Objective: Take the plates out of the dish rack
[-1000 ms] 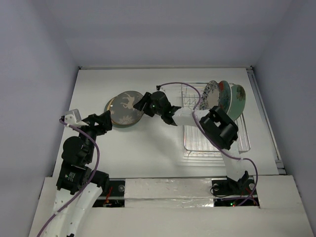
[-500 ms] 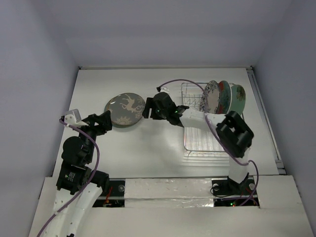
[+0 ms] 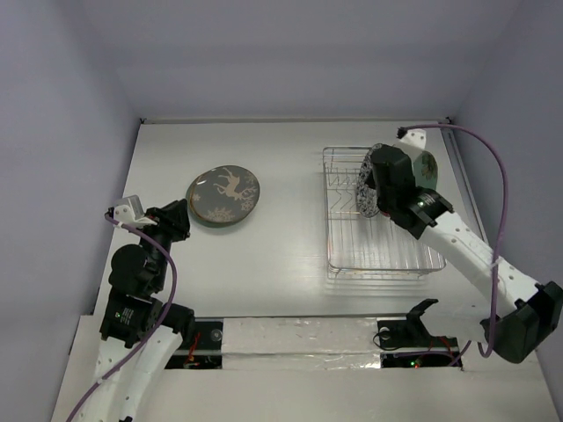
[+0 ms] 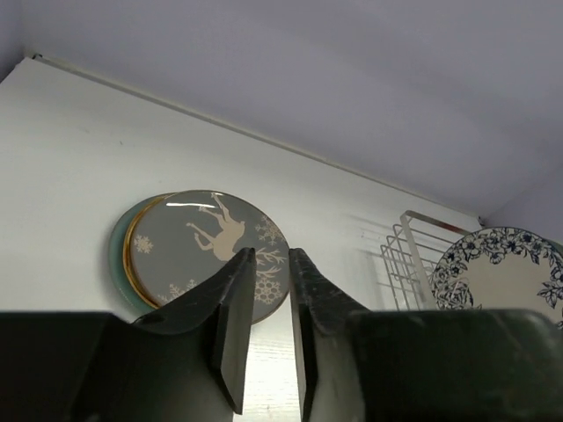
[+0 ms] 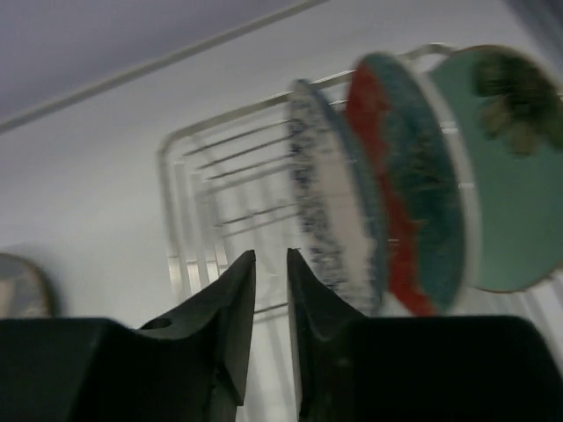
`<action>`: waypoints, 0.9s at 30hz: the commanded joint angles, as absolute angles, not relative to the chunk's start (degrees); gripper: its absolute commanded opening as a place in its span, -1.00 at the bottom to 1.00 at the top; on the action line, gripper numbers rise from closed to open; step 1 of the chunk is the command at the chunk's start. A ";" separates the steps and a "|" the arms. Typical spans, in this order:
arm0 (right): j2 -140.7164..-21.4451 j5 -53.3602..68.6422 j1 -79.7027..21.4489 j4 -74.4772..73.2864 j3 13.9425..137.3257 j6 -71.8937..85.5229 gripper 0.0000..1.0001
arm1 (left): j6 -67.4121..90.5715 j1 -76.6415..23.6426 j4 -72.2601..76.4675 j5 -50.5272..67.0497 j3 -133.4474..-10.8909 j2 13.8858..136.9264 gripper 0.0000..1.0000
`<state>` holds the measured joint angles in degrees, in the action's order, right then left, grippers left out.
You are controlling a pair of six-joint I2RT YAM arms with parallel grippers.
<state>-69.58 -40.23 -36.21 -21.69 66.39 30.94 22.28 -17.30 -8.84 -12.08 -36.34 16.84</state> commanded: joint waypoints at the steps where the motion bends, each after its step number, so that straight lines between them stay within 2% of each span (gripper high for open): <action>1: -67.15 -47.63 -31.65 -31.54 64.34 26.55 -0.41 | 22.06 -17.67 -6.33 -11.87 -35.77 16.35 -0.63; 2: -66.97 -47.98 -31.03 -32.16 64.34 26.28 -0.20 | 22.06 -17.67 -6.33 -11.87 -35.77 16.35 -0.67; 3: -66.97 -47.81 -30.50 -32.34 63.90 25.58 0.10 | 22.15 -17.67 -6.33 -11.87 -35.77 16.43 -0.68; 6: -67.76 -45.89 -28.75 -30.95 63.20 24.70 0.19 | 22.06 -17.67 -6.42 -11.87 -35.86 16.52 -0.65; 9: -70.30 -46.05 -25.59 -31.02 63.45 23.47 0.04 | 22.15 -17.67 -6.50 -11.87 -35.86 16.79 -0.57; 15: -76.46 -41.58 -22.41 -27.43 65.21 20.13 -0.10 | 21.97 -17.67 -6.33 -11.87 -35.86 16.79 -0.51; 20: -81.21 -43.32 -22.41 -29.17 69.07 18.90 -0.51 | 21.97 -17.67 -6.33 -11.87 -35.86 16.79 -0.49; 21: -81.56 -43.94 -22.41 -29.96 70.47 18.46 -0.70 | 22.06 -17.67 -6.33 -11.87 -35.77 16.79 -0.49; 24: -80.25 -44.38 -22.41 -31.72 73.20 17.58 -0.97 | 21.97 -17.67 -6.33 -11.87 -35.77 16.70 -0.48; 27: -78.67 -44.91 -22.41 -33.56 76.62 16.27 -1.00 | 21.97 -17.67 -6.33 -11.87 -35.86 16.61 -0.47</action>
